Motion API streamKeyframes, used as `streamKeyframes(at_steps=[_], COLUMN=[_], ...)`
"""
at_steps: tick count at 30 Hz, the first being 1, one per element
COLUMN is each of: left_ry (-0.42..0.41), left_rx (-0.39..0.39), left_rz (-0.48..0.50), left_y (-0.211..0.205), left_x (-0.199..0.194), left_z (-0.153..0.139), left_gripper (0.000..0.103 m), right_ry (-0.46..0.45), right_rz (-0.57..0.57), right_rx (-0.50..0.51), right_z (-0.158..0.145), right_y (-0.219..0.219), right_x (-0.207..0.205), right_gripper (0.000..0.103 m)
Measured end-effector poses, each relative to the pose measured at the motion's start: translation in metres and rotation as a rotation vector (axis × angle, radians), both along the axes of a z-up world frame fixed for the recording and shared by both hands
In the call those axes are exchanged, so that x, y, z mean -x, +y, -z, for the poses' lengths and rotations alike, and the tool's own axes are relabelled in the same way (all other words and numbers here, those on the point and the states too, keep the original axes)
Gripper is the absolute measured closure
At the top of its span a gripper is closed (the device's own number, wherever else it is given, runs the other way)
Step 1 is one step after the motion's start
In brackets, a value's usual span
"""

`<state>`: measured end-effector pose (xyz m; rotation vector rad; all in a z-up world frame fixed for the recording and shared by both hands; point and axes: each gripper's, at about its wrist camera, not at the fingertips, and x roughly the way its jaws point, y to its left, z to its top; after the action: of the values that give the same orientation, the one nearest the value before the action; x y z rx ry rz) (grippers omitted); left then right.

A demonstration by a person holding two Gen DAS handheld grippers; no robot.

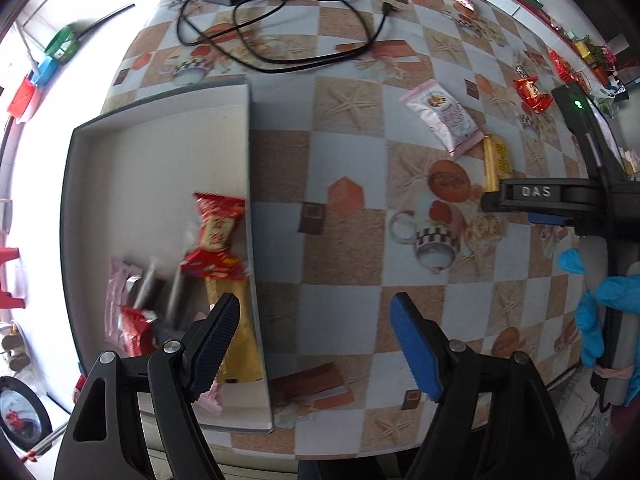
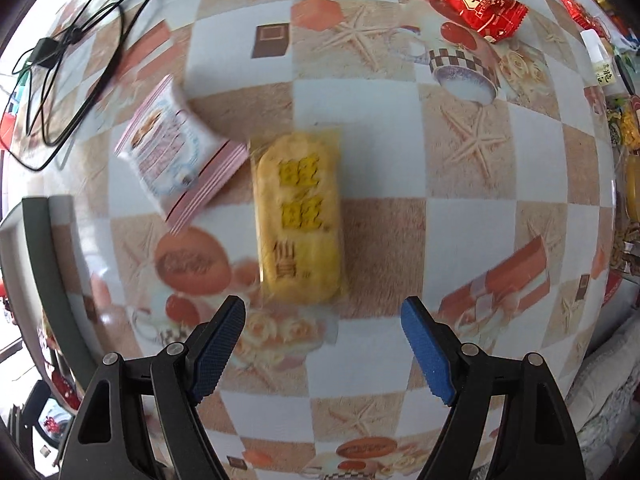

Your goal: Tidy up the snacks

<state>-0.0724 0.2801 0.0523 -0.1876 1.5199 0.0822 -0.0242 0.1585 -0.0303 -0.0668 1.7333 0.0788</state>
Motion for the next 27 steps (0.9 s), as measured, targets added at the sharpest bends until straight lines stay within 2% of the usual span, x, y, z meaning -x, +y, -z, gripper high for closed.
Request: streamKeyframes(at_steps=[3, 4, 8, 9, 12, 14, 22, 27], left_ry=[0.011, 0.015, 0.021, 0.023, 0.035, 0.045, 0.060, 0.095], left_rx=[0.005, 0.009, 0.029, 0.034, 0.068, 0.087, 0.152, 0.080], left_rz=[-0.008, -0.014, -0.038, -0.044, -0.075, -0.101, -0.198, -0.251], left_y=[-0.005, -0.007, -0.011, -0.013, -0.019, -0.023, -0.046, -0.058], left_x=[-0.011, -0.016, -0.037, -0.044, -0.067, -0.081, -0.137, -0.166], left_z=[0.003, 0.004, 0.008, 0.010, 0.017, 0.022, 0.040, 0.058], left_gripper=[0.023, 0.023, 0.023, 0.023, 0.023, 0.023, 0.023, 0.023], right_ry=[-0.017, -0.026, -0.068, -0.077, -0.107, -0.121, -0.111, -0.108], right_rz=[-0.010, -0.015, -0.051, -0.057, -0.083, -0.118, -0.127, -0.123], right_rx=[0.003, 0.001, 0.014, 0.013, 0.007, 0.003, -0.047, -0.051], right_z=[0.005, 0.008, 0.008, 0.006, -0.007, -0.013, -0.019, -0.018], right_y=[0.000, -0.002, 0.001, 0.001, 0.003, 0.001, -0.040, -0.064], right_x=[-0.018, -0.031, -0.053, -0.056, -0.057, -0.051, -0.029, -0.022], right_gripper=[0.019, 0.010, 0.010, 0.013, 0.036, 0.064, 0.065, 0.065])
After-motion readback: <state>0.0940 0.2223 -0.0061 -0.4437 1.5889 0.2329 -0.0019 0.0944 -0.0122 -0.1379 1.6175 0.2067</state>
